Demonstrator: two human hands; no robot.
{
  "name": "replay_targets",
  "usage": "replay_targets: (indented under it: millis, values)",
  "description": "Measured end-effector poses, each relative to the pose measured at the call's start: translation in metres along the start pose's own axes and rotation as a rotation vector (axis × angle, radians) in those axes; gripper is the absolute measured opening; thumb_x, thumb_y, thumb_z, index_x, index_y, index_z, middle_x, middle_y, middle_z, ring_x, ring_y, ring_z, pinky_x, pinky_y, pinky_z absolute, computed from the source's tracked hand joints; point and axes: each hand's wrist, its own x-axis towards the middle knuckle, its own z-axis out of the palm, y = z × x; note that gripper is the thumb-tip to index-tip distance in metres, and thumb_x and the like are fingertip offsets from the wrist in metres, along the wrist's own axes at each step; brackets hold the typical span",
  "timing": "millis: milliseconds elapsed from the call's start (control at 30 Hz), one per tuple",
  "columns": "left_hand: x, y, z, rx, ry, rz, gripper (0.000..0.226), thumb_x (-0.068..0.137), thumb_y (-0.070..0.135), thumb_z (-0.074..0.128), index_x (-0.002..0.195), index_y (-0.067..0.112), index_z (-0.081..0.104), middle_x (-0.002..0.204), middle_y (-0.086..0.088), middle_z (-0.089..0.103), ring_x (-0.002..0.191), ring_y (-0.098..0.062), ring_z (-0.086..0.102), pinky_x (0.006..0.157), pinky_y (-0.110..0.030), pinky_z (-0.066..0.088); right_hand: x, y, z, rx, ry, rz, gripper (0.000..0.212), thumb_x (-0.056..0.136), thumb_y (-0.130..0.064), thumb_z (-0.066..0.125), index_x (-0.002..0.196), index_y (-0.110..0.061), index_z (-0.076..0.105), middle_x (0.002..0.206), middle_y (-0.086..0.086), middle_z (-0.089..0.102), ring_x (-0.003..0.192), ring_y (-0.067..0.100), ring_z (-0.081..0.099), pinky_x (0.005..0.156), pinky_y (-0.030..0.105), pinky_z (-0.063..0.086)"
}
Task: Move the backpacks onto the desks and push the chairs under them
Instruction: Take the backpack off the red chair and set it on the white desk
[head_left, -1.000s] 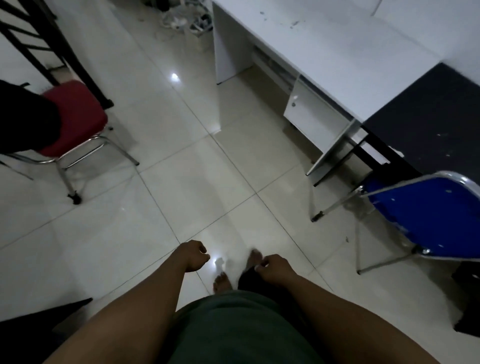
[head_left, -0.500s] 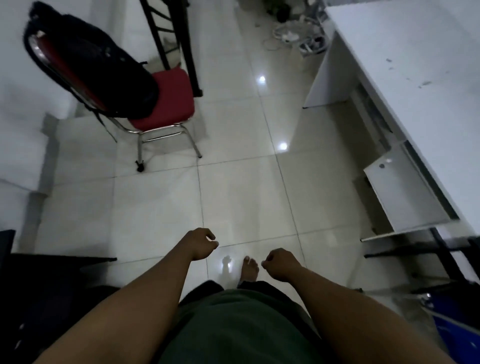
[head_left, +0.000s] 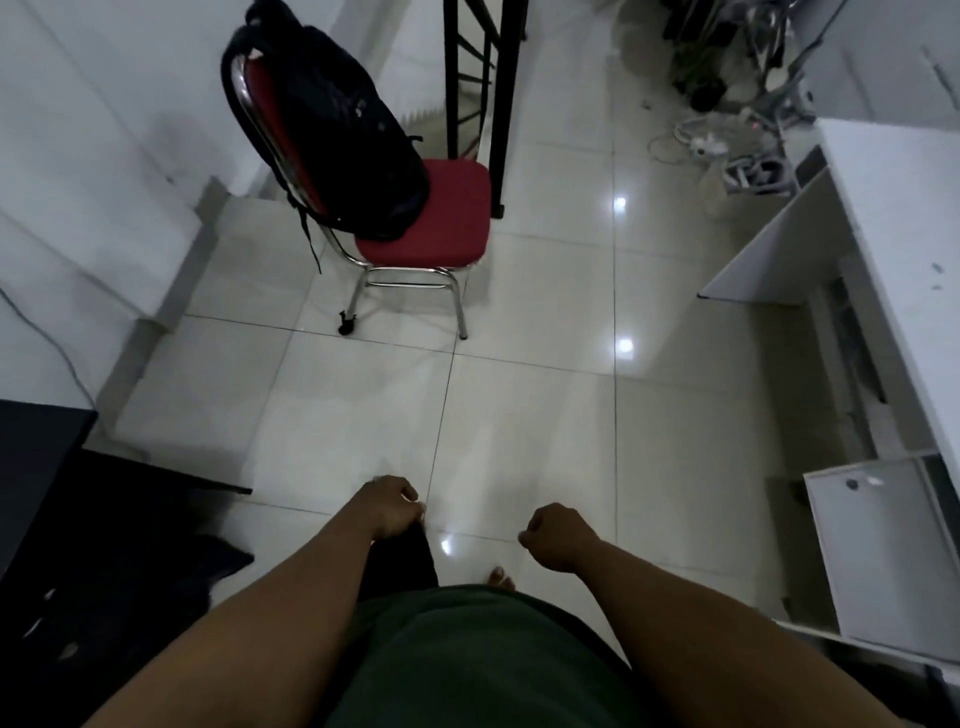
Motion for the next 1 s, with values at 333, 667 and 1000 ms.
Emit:
replay_targets:
  millis: [333,667,1000]
  values:
    - [0.066,0.000,-0.126,0.015,0.043,0.055,0.035,0.097,0.034,0.057,0.120,0.009,0.062,0.130,-0.008,0.058,0.122,-0.023,0.053,0.097,-0.028,0.042,0.068,-0.100,-0.067,0.070,0.075,0.006,0.038,0.096,-0.036,0.054,0.116,-0.007,0.065,0.117,0.008,0.066,0.108,0.022,0.060,0.086,0.028,0.049]
    - [0.115,-0.007,-0.250,0.064,0.079,0.087,0.030,0.096,0.032,0.058,0.114,0.009,0.065,0.125,-0.007,0.062,0.118,-0.023,0.056,0.094,-0.029,0.044,0.123,-0.218,-0.112,0.133,0.107,-0.018,0.034,0.094,-0.034,0.057,0.113,-0.008,0.067,0.116,0.008,0.066,0.106,0.022,0.061,0.091,0.034,0.052]
    - [0.172,-0.012,-0.328,0.038,0.105,0.029,0.032,0.097,0.033,0.057,0.119,0.010,0.063,0.127,-0.008,0.061,0.118,-0.024,0.055,0.096,-0.030,0.045,0.203,-0.277,-0.179,0.032,0.075,-0.037,0.044,0.095,-0.041,0.055,0.120,-0.006,0.063,0.123,0.010,0.063,0.113,0.025,0.058,0.090,0.031,0.049]
